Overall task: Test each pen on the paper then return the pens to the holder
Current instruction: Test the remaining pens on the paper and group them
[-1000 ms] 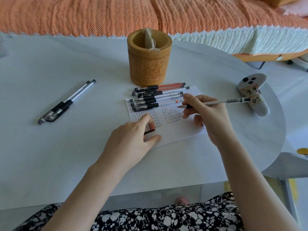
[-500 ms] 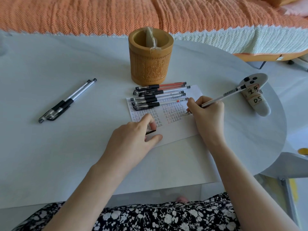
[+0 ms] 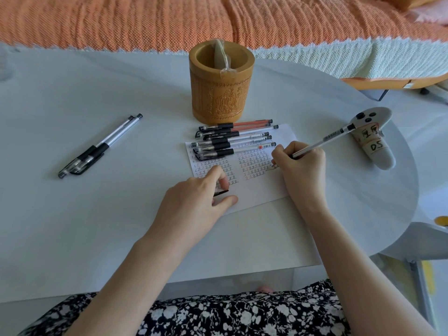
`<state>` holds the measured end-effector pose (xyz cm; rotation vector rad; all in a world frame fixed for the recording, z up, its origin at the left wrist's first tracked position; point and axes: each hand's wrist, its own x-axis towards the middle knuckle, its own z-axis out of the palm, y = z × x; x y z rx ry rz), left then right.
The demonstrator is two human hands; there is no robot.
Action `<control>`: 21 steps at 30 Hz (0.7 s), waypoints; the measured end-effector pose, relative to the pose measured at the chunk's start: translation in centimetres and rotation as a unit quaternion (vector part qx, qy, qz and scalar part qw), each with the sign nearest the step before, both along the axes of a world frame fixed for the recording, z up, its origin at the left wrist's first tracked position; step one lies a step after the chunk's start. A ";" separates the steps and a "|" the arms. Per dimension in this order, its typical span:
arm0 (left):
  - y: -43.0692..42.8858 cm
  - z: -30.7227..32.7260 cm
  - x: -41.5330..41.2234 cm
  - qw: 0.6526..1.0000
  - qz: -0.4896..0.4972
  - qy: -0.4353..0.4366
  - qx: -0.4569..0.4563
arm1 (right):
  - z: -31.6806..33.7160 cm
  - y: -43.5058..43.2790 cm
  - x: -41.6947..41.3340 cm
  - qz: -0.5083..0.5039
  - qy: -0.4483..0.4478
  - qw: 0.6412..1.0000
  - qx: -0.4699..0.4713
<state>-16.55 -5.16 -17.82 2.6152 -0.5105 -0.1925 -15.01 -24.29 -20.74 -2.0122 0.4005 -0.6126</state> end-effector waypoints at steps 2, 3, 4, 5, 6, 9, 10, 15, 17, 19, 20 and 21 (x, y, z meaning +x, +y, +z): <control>0.0 0.0 0.0 1.000 0.000 -0.001 0.002 | -0.1 -0.1 0.0 0.000 0.000 1.000 -0.003; 0.0 0.0 0.0 1.000 0.001 -0.001 0.002 | -0.1 -0.1 0.0 -0.002 0.001 1.000 -0.006; 0.0 -0.1 0.1 1.000 0.001 0.000 0.002 | -0.1 -0.1 0.0 -0.005 0.002 1.000 -0.012; 0.0 -0.1 0.1 1.000 0.001 0.000 0.002 | 0.0 -0.1 -0.1 -0.007 0.002 1.000 -0.019; 0.0 -0.1 0.1 1.000 0.001 0.001 0.003 | 0.0 0.0 -0.2 -0.009 0.000 1.000 -0.023; 0.0 -0.1 0.1 1.000 0.000 0.002 0.005 | 0.1 0.2 -0.3 -0.006 -0.001 1.000 -0.023; 0.0 -0.1 0.1 1.000 0.000 0.002 0.005 | 0.0 0.2 -0.2 -0.007 0.000 1.000 -0.024; 0.0 0.0 0.0 1.000 0.002 0.005 0.004 | -0.1 -0.2 0.0 -0.005 -0.001 1.000 -0.011; 0.0 0.0 0.0 1.000 0.003 0.004 0.004 | -0.1 -0.2 0.0 -0.001 -0.005 1.000 -0.005; 0.0 0.0 0.0 1.000 0.002 0.004 0.005 | -0.2 -0.2 0.0 0.004 -0.009 1.000 -0.002; 0.0 0.0 0.0 1.000 0.002 0.004 0.006 | -0.2 -0.2 0.0 0.006 -0.011 1.000 0.000; 0.0 0.0 0.0 1.000 0.001 0.004 0.007 | -0.2 -0.2 0.1 0.005 -0.012 1.000 0.003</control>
